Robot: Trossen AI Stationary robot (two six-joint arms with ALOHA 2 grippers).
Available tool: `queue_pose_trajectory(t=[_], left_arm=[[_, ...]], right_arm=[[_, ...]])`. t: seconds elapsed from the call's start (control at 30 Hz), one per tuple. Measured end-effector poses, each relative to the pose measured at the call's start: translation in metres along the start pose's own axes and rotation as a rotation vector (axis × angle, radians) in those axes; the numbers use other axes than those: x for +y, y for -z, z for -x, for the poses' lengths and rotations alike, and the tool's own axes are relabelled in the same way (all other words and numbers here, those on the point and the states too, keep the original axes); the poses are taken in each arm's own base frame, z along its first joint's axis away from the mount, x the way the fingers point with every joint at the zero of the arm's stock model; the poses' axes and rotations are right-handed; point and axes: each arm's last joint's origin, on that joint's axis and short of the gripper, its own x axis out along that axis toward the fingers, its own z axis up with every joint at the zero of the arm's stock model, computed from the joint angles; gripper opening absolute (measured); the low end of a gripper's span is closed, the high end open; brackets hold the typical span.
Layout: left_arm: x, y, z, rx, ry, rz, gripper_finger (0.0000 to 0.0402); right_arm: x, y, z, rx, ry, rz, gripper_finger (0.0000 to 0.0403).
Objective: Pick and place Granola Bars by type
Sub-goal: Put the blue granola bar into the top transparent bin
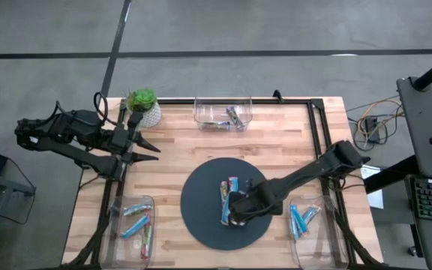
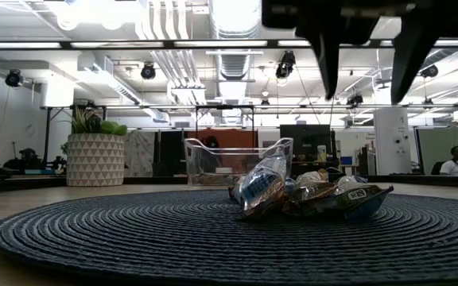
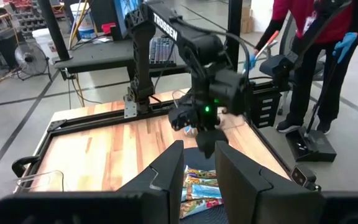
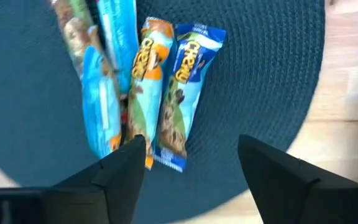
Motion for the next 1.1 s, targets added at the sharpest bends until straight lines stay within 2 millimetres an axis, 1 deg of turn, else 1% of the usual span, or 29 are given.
queue_pose_trajectory(t=[0.23, 0.33, 0.4, 0.47, 0.73, 1.1], left_arm=[[0.000, 0.000, 0.000, 0.000, -0.002, 0.000, 0.0075], [0.001, 0.000, 0.000, 0.002, -0.022, 0.000, 0.0075], [0.001, 0.000, 0.000, 0.002, -0.027, 0.001, 0.0075], [0.001, 0.000, 0.000, 0.002, -0.027, 0.001, 0.0075], [0.001, 0.000, 0.000, 0.002, -0.027, 0.002, 0.0075], [0.001, 0.000, 0.000, 0.002, -0.027, 0.002, 0.0075]], right_arm=[[0.008, 0.004, -0.032, -0.035, 0.056, -0.027, 0.0255], [0.014, 0.008, -0.039, 0.003, 0.038, -0.025, 0.0251], [0.015, 0.009, -0.040, 0.014, 0.027, 0.031, 0.0248], [0.016, 0.008, -0.040, 0.014, 0.028, 0.045, 0.0246], [0.014, -0.004, -0.041, -0.053, 0.087, -0.069, 0.0242], [0.022, -0.031, -0.049, -0.058, 0.124, -0.102, 0.0240]])
